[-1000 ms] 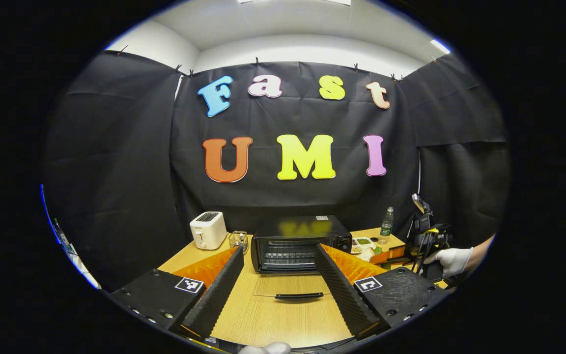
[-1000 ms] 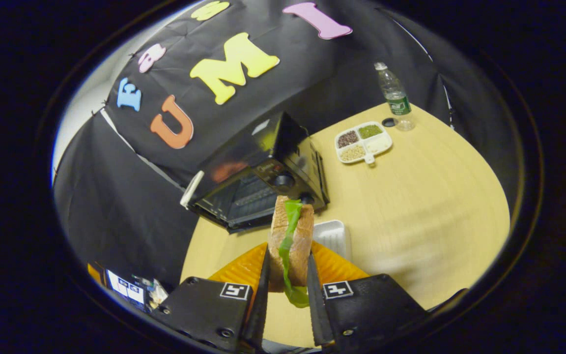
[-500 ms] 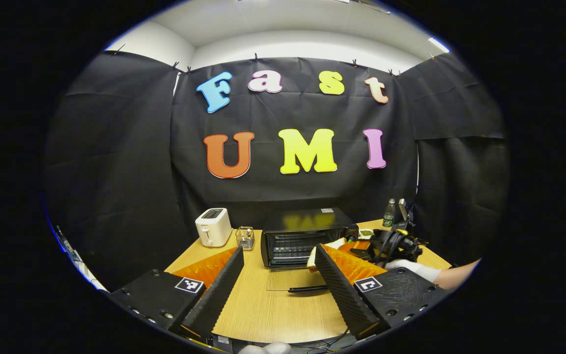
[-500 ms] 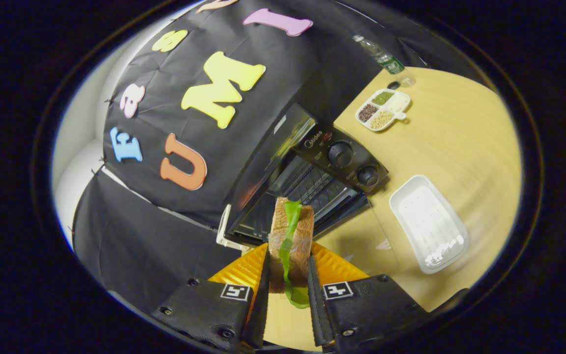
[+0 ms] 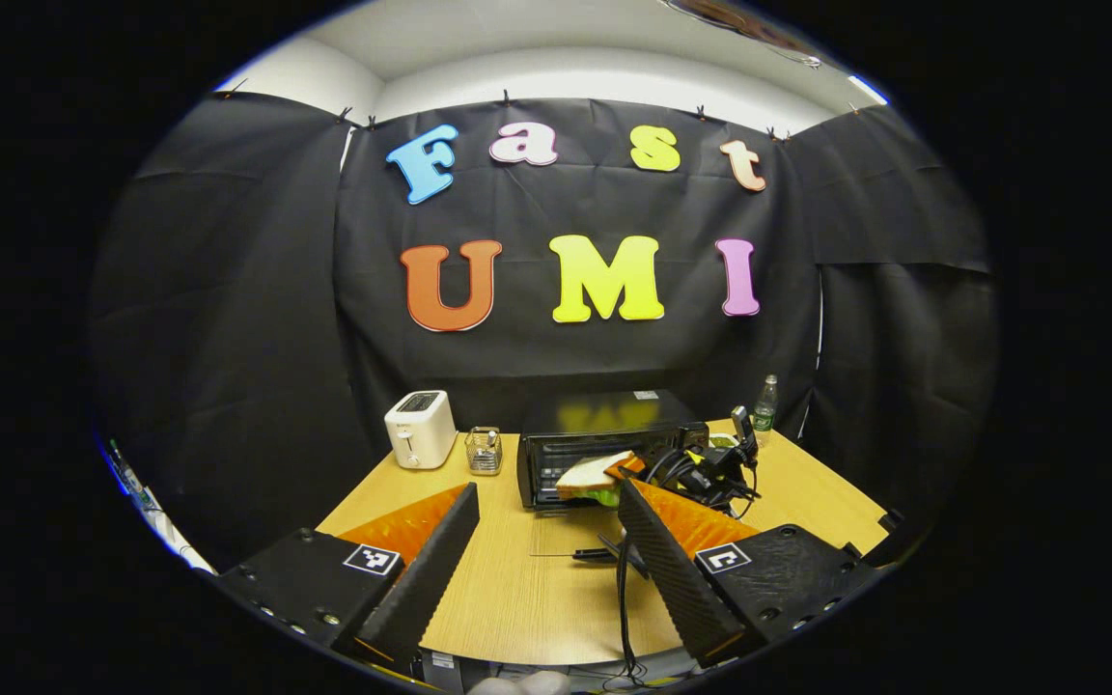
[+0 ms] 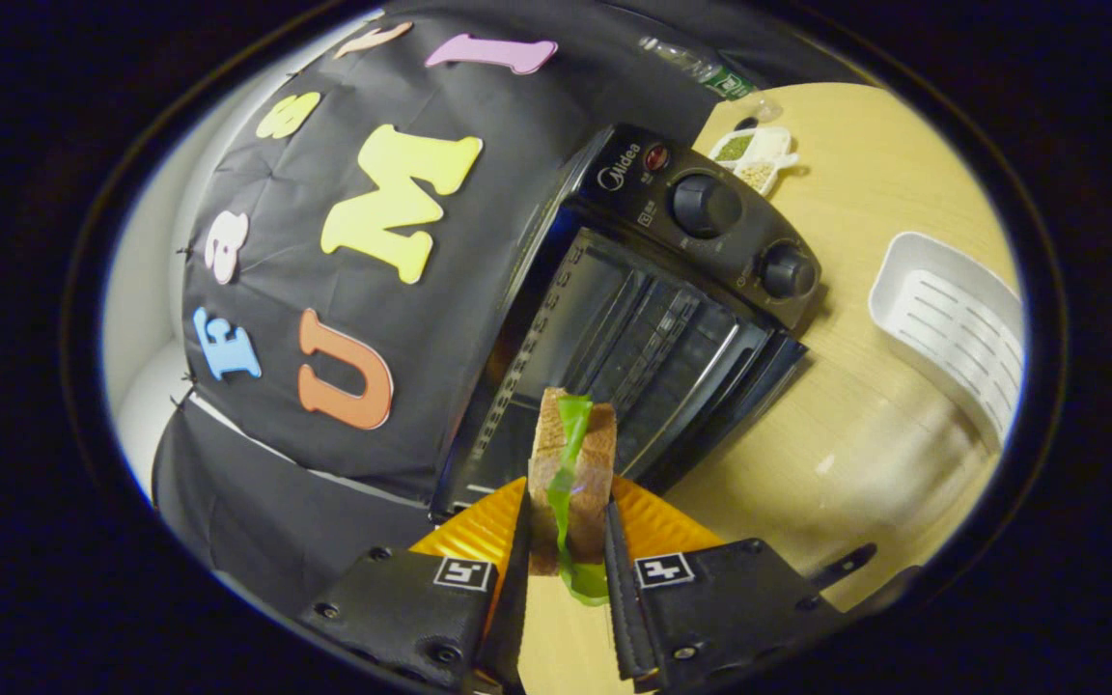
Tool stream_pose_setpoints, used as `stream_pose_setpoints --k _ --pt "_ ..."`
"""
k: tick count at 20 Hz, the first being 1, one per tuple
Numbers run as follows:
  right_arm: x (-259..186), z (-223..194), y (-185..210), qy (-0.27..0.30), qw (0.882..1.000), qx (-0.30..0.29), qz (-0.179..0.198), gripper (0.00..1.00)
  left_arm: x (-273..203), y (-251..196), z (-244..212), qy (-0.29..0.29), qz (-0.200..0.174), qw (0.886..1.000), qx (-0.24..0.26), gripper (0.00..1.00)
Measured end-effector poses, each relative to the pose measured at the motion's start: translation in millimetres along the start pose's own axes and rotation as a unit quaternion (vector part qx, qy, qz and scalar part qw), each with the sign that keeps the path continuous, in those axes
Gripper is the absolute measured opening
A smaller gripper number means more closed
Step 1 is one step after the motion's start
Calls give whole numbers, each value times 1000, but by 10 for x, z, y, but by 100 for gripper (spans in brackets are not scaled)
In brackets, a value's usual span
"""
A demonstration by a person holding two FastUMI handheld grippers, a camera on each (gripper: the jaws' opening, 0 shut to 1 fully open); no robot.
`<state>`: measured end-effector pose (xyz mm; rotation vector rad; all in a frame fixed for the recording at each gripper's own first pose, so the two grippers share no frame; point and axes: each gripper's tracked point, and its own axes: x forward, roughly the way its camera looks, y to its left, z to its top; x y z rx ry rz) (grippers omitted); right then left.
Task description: Open the electric oven with the left hand, put the food in, and close the electric oven.
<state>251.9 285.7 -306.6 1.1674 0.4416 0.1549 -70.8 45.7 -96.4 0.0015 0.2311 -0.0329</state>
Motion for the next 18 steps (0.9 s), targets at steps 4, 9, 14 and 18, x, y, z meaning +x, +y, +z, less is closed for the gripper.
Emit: stream_pose_setpoints --k 4,9,14,18 --pt "314 77 -134 -23 999 36 -17 36 49 70 -88 14 4 1000 -3 96" --pt "608 186 -134 -44 998 35 -22 35 120 101 -158 28 5 1000 2 95" --pt "687 220 -195 -48 996 -54 -59 43 194 77 -147 26 3 1000 -5 95" --pt "688 264 -237 -39 982 -157 -98 66 207 66 -141 24 4 1000 -7 96"
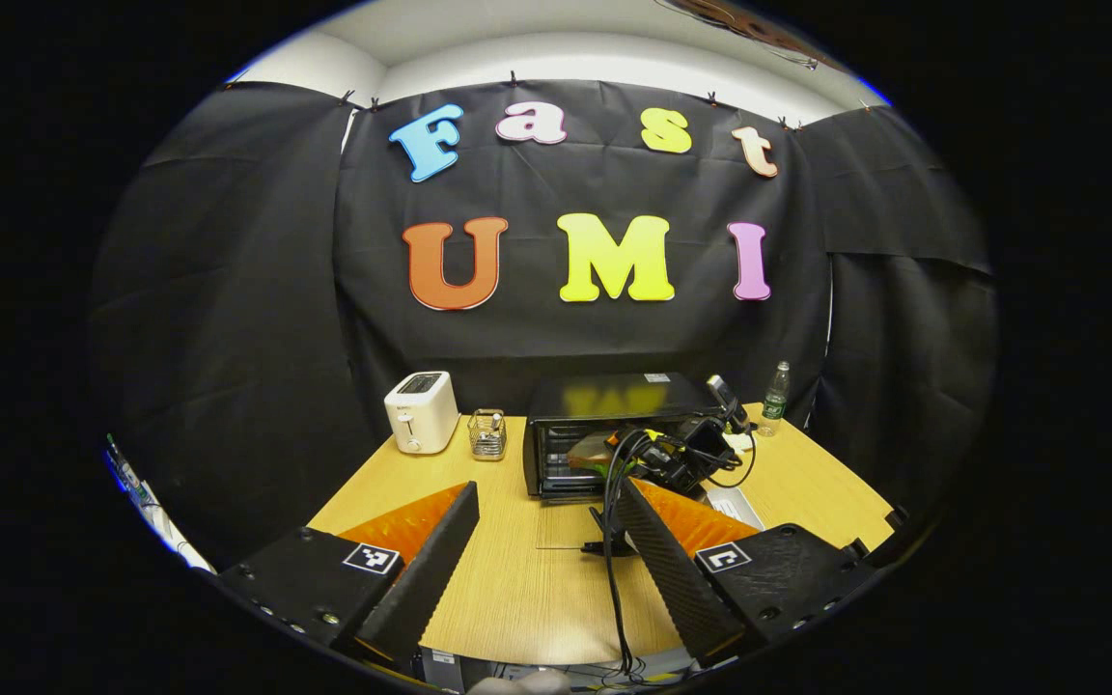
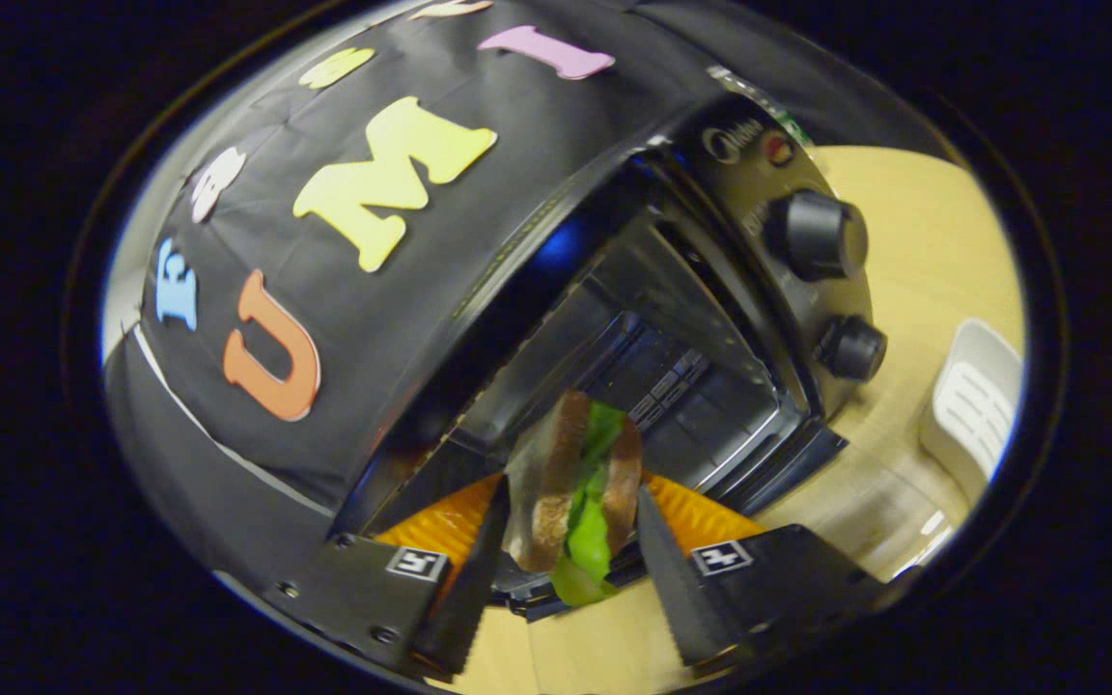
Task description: Open the electric oven with the left hand, put the food in, and close the electric oven.
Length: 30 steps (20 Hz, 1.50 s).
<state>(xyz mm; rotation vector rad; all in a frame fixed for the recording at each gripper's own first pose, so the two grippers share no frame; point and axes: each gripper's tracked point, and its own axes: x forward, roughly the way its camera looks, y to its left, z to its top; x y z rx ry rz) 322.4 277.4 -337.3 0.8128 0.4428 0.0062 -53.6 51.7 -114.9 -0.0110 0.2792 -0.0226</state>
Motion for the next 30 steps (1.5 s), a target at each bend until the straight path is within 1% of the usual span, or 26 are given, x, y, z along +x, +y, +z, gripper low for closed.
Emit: stream_pose_setpoints --k 1,2,4,5,6,7,8,9,12,14,17,20,22,23,28,30 --pt "-11 -18 -36 8 999 -36 -13 81 5 3 0 -1 1 1000 0 96" --pt "-18 0 -45 11 998 -64 -15 94 4 0 4 -3 1 1000 -1 96" --pt "-57 49 -20 0 993 -113 -24 94 27 -3 12 -5 3 1000 0 96" --pt "-75 88 -66 -4 989 -141 -36 94 28 -7 10 -6 3 1000 -1 96" --pt "-82 86 -109 -1 985 -169 -38 94 23 -2 31 -9 4 1000 -2 96" --pt "-113 55 -124 5 978 -203 -40 100 19 -8 48 -13 4 1000 -3 96" --pt "-146 53 -150 6 973 -225 -44 94 9 -12 57 -15 4 1000 -4 96" --pt "-193 66 -134 -1 970 -239 -42 94 9 -17 63 -19 5 1000 -4 95" --pt "-394 130 -87 -6 966 -257 -29 94 -7 8 70 -23 10 1000 -2 95" --pt "-615 172 -64 -2 961 -275 -20 94 -4 31 72 -29 15 999 -5 96" --pt "-1056 354 40 -18 953 -303 1 95 -34 72 146 -40 22 999 -11 95" --pt "-1598 765 122 -53 942 -332 12 95 -48 85 206 -54 26 998 -8 95" --pt "-1997 1049 136 -73 937 -342 22 94 -71 91 229 -62 30 998 -5 95" --pt "-2221 1214 116 -86 935 -345 20 94 -61 80 236 -64 30 998 -4 95" --pt "-3139 1971 27 -137 932 -336 19 95 2 -54 283 -74 25 997 5 95" --pt "-3475 2237 -57 -159 925 -344 12 95 61 -148 271 -74 18 997 7 95"
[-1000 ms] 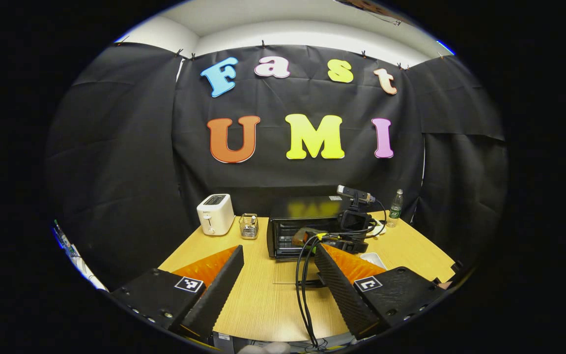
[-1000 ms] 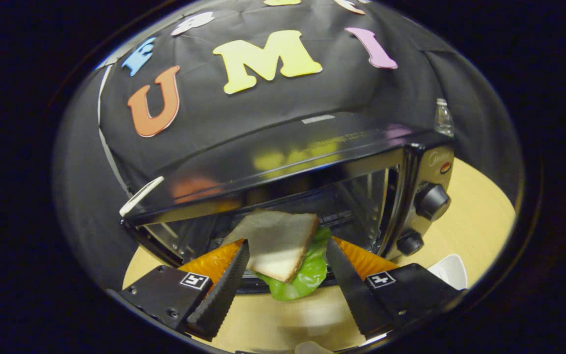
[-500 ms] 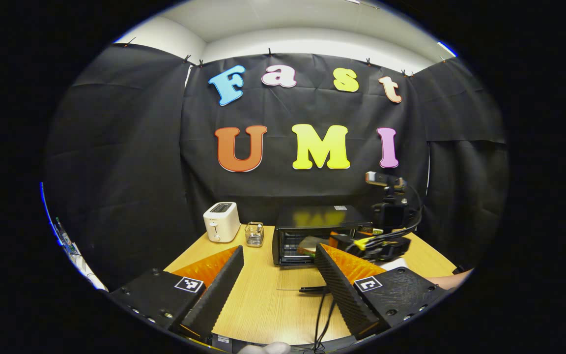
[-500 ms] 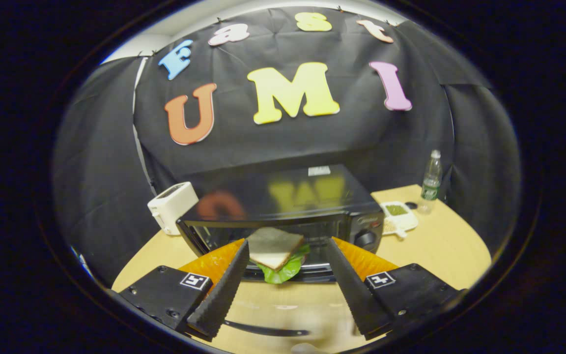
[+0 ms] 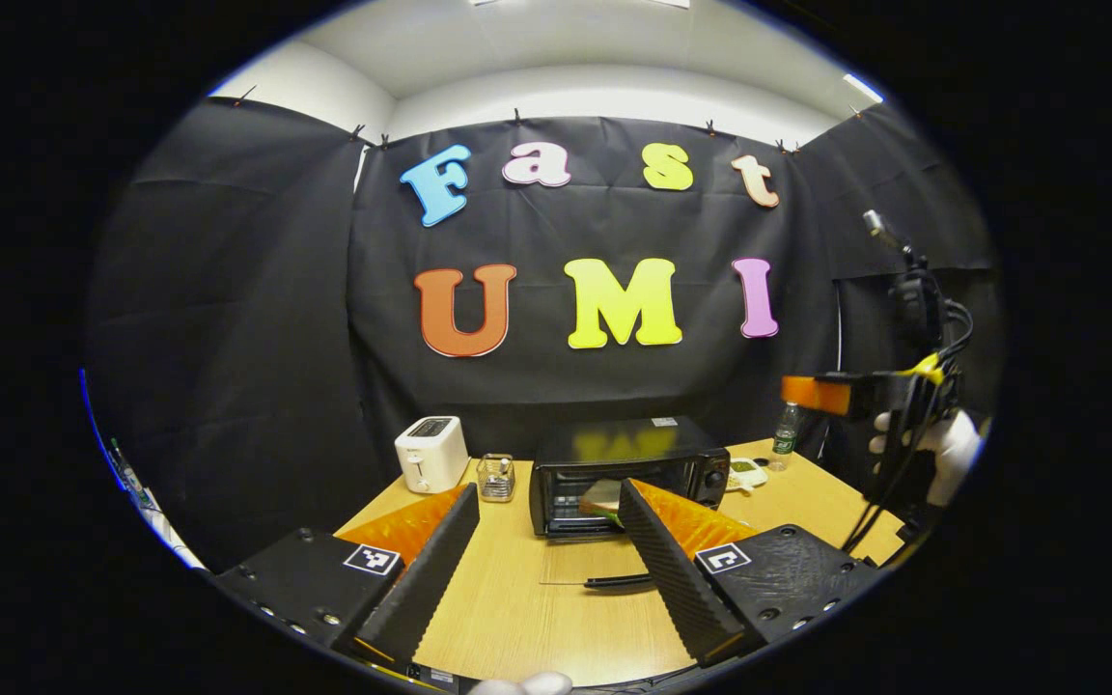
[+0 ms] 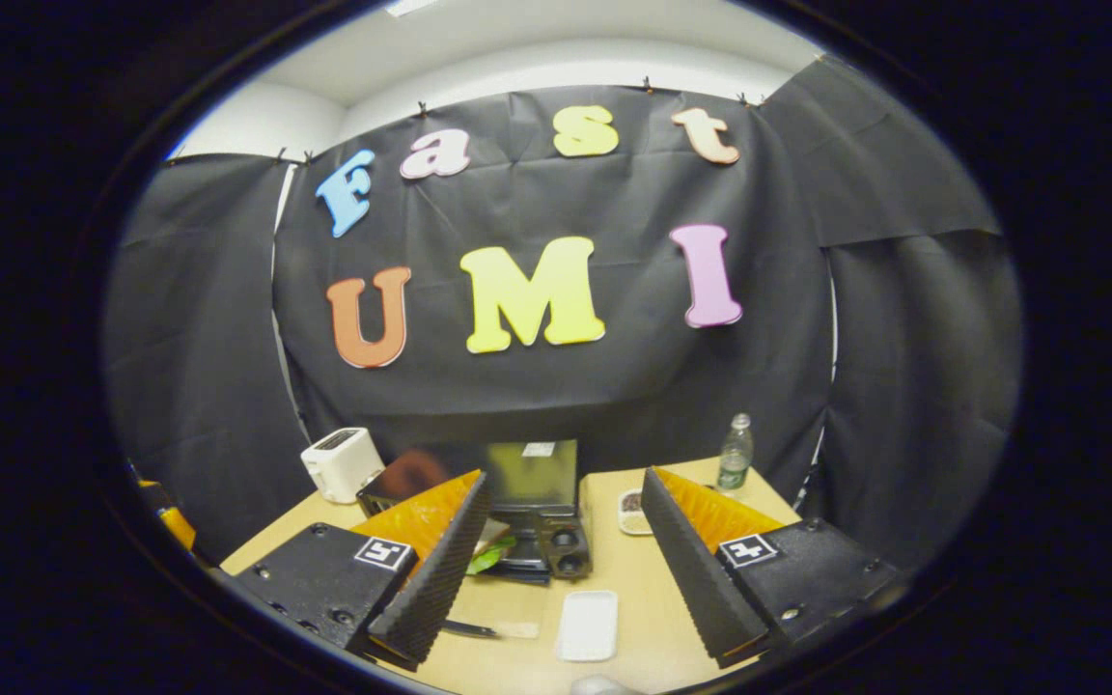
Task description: Open the electric oven with the left hand, put the food in, and close the electric oven.
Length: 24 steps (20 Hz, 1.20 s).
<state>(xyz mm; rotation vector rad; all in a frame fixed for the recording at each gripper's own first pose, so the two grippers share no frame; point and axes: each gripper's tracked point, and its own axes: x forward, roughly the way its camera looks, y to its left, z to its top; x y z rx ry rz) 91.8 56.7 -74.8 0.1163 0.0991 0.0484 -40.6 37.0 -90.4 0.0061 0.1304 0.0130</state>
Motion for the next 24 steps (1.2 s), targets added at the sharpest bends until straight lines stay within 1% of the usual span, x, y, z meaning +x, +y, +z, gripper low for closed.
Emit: stream_pose_setpoints --k 2,3,4,8,11,15,16,18,21,24 --pt "-233 198 -235 -16 1000 -7 -9 94 33 -120 -44 -1 -8 1000 6 96" --pt "-331 252 -328 -18 1000 -10 -14 100 56 -160 -114 5 -9 1000 9 95" --pt "-423 318 -439 -21 1000 -12 -19 94 86 -224 -188 11 -14 1000 10 95" --pt "-714 486 -768 -25 999 -13 -30 94 216 -470 -614 41 -26 999 8 95" --pt "-848 557 -943 -26 998 -37 -35 94 388 -615 -968 64 -29 997 11 96" --pt "-988 600 -1049 -19 998 -44 -39 95 619 -815 -1399 85 -43 995 12 96" --pt "-1015 602 -1031 -24 998 -40 -32 95 679 -841 -1524 94 -44 995 10 95" --pt "-1036 489 -1007 -12 999 -42 -25 95 791 -875 -1765 114 -46 992 -3 96" --pt "-1031 376 -1058 4 999 -37 -32 95 937 -931 -2090 143 -43 989 -19 96" --pt "-1002 283 -1129 15 999 -31 -42 95 1039 -953 -2375 165 -44 985 -12 95"
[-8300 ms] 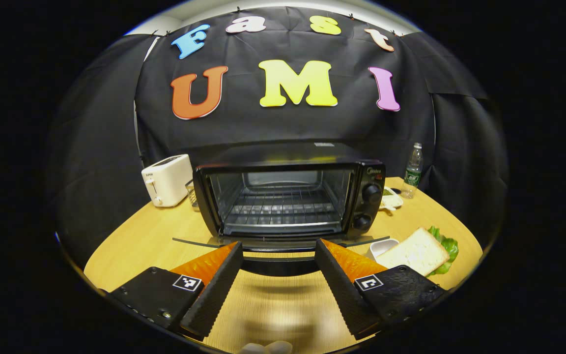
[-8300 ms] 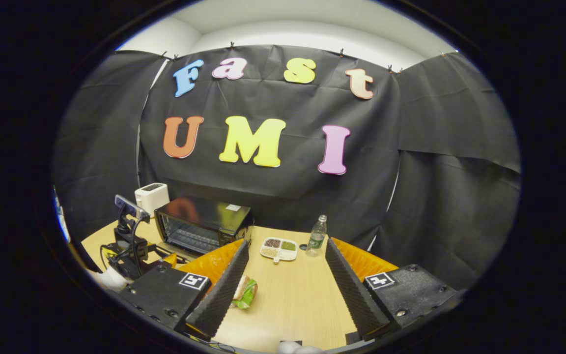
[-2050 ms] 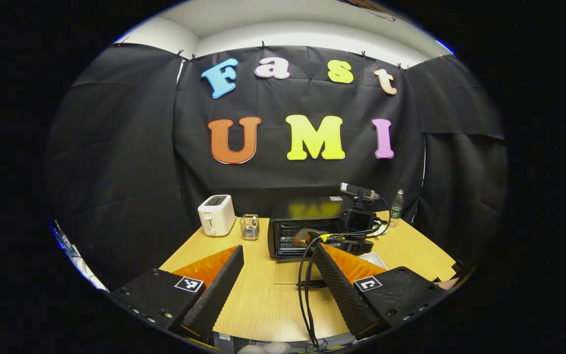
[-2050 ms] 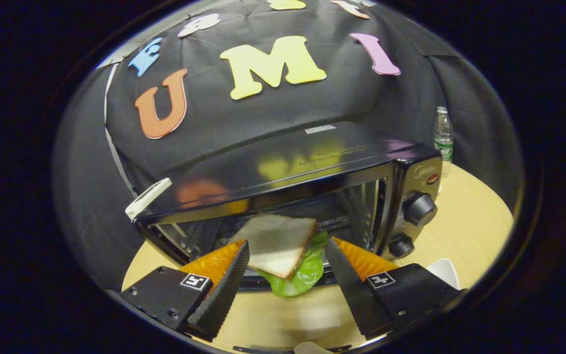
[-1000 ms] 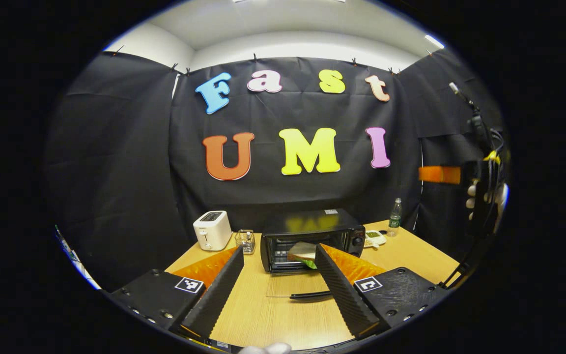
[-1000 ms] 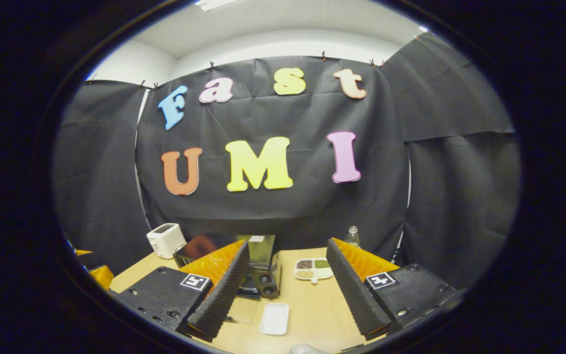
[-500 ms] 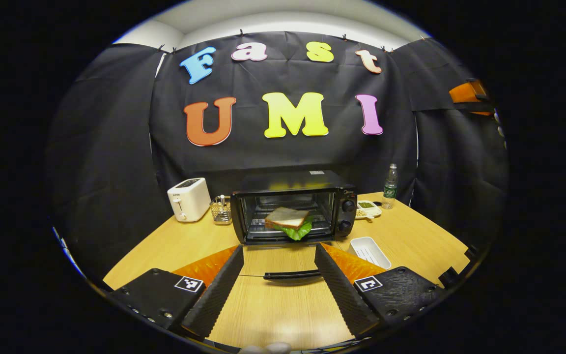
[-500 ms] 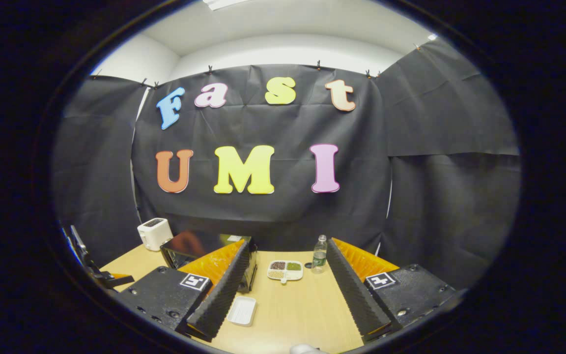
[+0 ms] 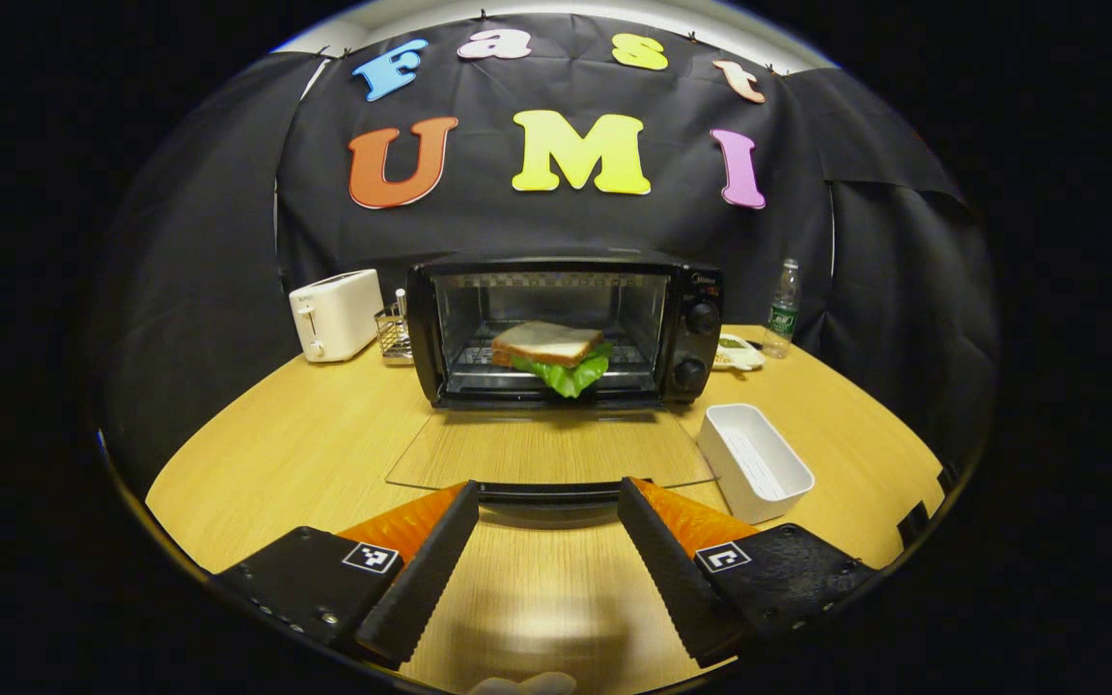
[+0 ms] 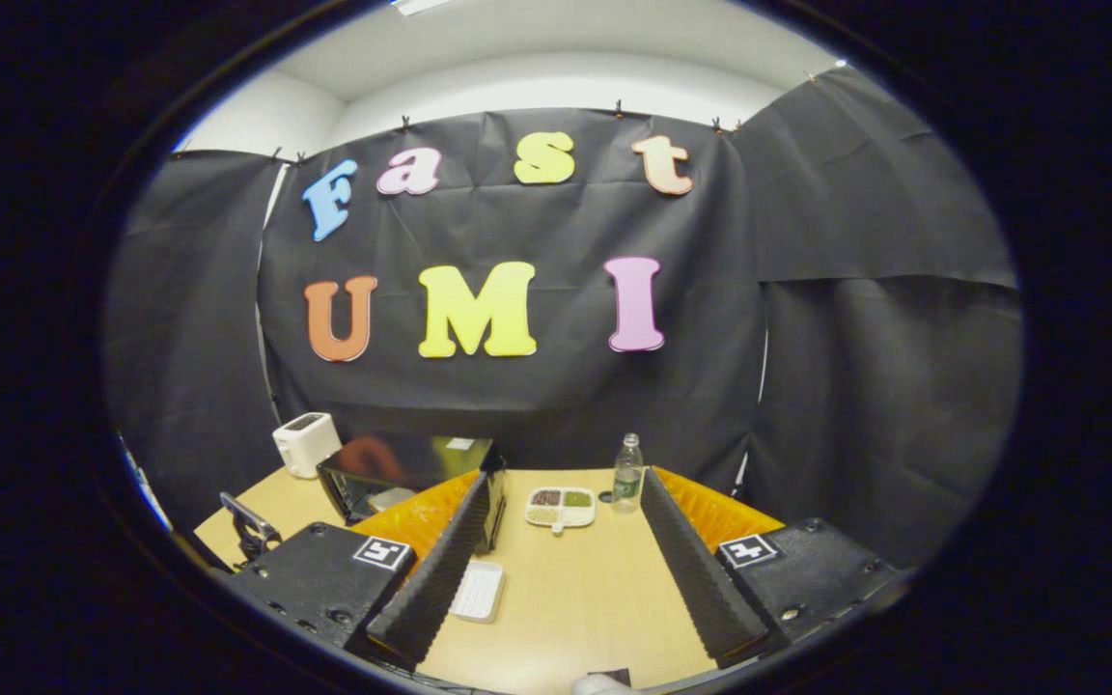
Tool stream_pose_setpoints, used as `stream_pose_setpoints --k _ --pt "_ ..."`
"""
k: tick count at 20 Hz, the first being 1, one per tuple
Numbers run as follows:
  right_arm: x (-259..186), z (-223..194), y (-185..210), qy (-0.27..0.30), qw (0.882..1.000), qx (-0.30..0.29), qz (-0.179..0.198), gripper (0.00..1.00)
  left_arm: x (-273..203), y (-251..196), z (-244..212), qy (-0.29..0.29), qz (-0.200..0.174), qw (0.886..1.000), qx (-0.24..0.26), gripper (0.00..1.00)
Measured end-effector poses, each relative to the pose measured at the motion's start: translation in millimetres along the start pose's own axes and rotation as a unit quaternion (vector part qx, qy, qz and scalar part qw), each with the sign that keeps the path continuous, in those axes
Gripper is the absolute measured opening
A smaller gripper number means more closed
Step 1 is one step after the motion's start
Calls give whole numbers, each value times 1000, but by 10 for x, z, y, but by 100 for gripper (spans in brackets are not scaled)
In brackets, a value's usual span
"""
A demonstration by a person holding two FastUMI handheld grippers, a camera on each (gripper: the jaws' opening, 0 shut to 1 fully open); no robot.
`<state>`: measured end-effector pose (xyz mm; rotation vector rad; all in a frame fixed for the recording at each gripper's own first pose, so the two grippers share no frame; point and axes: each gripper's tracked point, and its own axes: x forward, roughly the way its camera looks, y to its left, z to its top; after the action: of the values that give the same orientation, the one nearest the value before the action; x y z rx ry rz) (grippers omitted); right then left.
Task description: Open the electric oven with the left hand, put the food in, and close the electric oven.
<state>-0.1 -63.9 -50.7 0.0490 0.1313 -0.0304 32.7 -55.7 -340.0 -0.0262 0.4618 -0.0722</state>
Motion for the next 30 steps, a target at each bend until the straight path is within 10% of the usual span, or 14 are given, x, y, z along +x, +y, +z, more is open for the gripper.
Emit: stream_pose_setpoints --k 18,30 --pt "187 -91 163 18 1000 -23 -3 96 434 51 -320 28 -12 999 -10 93" --pt "252 22 77 11 1000 -16 12 95 313 41 426 -6 -13 1000 -2 93"
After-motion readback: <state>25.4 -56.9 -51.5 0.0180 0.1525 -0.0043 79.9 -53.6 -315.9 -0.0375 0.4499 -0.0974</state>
